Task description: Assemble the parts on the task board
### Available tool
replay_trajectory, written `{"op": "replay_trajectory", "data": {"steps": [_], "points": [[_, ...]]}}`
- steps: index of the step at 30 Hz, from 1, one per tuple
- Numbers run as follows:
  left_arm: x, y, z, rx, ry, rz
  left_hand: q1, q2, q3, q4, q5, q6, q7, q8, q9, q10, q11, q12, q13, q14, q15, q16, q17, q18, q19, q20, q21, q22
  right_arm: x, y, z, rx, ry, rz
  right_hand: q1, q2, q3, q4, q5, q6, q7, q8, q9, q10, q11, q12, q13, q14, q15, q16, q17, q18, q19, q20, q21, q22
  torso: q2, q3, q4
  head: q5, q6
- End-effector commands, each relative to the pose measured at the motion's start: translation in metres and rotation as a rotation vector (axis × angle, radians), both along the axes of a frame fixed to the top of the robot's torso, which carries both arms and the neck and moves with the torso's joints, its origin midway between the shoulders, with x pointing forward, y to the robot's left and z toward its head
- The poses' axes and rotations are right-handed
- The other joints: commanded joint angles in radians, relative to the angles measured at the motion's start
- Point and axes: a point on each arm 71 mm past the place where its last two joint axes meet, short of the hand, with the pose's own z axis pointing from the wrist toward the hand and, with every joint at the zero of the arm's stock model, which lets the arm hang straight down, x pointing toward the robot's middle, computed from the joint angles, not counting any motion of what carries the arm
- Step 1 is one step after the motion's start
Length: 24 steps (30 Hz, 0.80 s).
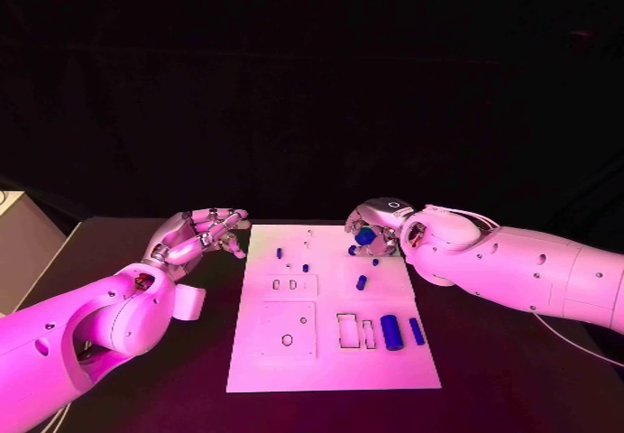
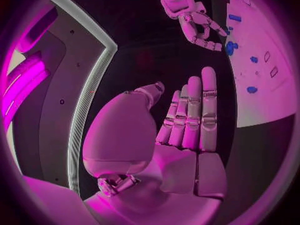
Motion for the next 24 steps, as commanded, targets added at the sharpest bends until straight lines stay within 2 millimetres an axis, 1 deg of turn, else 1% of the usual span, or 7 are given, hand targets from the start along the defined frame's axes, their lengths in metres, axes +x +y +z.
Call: {"op": "replay_trajectory", "data": {"steps": [1,4,9,11,12,18,24], "points": [[-0.0024,-0.0034,0.0022,-0.004,-0.003,-0.043,-0.009,0.001,0.008,0.0,0.003,0.001,-0.004,-0.006,0.001,0.007,-0.001,-0.003,0.002,-0.008,0.0,0.005,0.001,0.003,-0.007,0.001,0.006,0.004,0.0014,-0.0027,-0.0028,-0.09,-0.009,-0.04,0.014,0.002,-0.009,0.008,0.002,-0.002,-0.004,-0.005,0.003,0.017,-0.003,0.003,0.004,0.038,-0.001,0.03,0.027,-0.012,0.007,-0.003,0.015,0.018,0.012,-0.0009,0.0057,-0.003,0.002],[-0.0033,-0.0037,0.0034,-0.005,-0.004,-0.048,-0.009,0.001,0.008,0.0,0.003,0.001,-0.004,-0.006,0.001,0.007,-0.001,-0.003,0.002,-0.008,0.0,0.005,0.001,0.003,-0.007,0.001,0.006,0.004,0.0021,-0.0036,-0.0034,-0.1,-0.014,-0.052,0.021,0.005,-0.006,0.009,0.004,0.002,-0.004,-0.004,0.004,0.022,-0.005,0.003,0.006,0.038,-0.003,0.038,0.03,-0.013,0.011,-0.004,0.02,0.024,0.017,-0.0006,0.007,-0.004,0.004],[-0.0045,-0.0039,0.0051,-0.006,-0.007,-0.053,-0.01,-0.001,0.008,-0.001,0.003,-0.001,-0.004,-0.007,0.002,0.004,-0.001,-0.004,0.001,-0.01,0.0,0.01,0.004,0.003,-0.013,0.001,0.018,0.012,0.0033,-0.0049,-0.0041,-0.109,-0.018,-0.062,0.027,0.008,0.0,0.012,0.006,0.011,0.0,-0.001,0.008,0.025,-0.005,0.001,0.007,0.037,-0.004,0.05,0.037,-0.014,0.016,-0.006,0.024,0.029,0.024,-0.0022,0.0094,-0.007,0.005],[-0.005,-0.0037,0.0058,-0.006,-0.008,-0.054,-0.01,-0.001,0.008,-0.001,0.003,-0.001,-0.004,-0.007,0.002,0.004,-0.001,-0.004,0.001,-0.01,0.0,0.01,0.004,0.003,-0.013,0.001,0.018,0.012,0.0039,-0.0053,-0.0042,-0.11,-0.021,-0.066,0.028,0.008,0.002,0.012,0.007,0.013,0.0,0.0,0.008,0.027,-0.005,0.001,0.008,0.037,-0.004,0.052,0.038,-0.014,0.017,-0.006,0.025,0.031,0.027,-0.0022,0.0097,-0.005,0.006],[-0.0052,-0.0035,0.0062,-0.006,-0.009,-0.054,-0.01,-0.001,0.008,-0.001,0.003,-0.001,-0.004,-0.007,0.002,0.004,-0.001,-0.004,0.001,-0.01,0.0,0.01,0.004,0.003,-0.013,0.001,0.018,0.012,0.0041,-0.0056,-0.0042,-0.109,-0.023,-0.069,0.03,0.011,0.01,0.016,0.011,0.019,0.003,0.001,0.01,0.03,-0.005,0.001,0.009,0.036,-0.004,0.053,0.032,-0.02,0.025,-0.007,0.045,0.058,0.029,-0.0021,0.01,-0.004,0.008],[-0.0058,-0.0031,0.0071,-0.005,-0.008,-0.055,-0.009,0.001,0.01,-0.001,0.003,-0.002,-0.003,-0.008,0.003,0.002,0.0,-0.005,0.001,-0.011,0.001,0.012,0.005,0.003,-0.016,0.001,0.024,0.016,0.004,-0.007,-0.0039,-0.1,-0.025,-0.071,0.023,0.016,0.036,0.03,0.024,0.028,0.008,0.002,0.012,0.041,-0.005,0.001,0.01,0.033,-0.004,0.065,0.034,-0.022,0.031,-0.007,0.054,0.07,0.037,-0.0042,0.0152,-0.008,0.01],[-0.0054,-0.0024,0.0073,-0.004,-0.007,-0.053,-0.008,0.001,0.011,-0.002,0.003,-0.003,-0.002,-0.009,0.003,0.001,0.0,-0.005,0.001,-0.012,0.001,0.013,0.006,0.003,-0.018,0.001,0.028,0.018,0.0029,-0.0039,-0.0044,-0.09,-0.011,-0.062,0.014,0.011,0.078,0.044,0.048,0.041,0.01,0.004,0.017,0.059,-0.004,0.0,0.011,0.029,-0.003,0.075,0.029,-0.022,0.032,-0.007,0.054,0.071,0.044,-0.0046,0.0152,-0.007,0.01]]}}
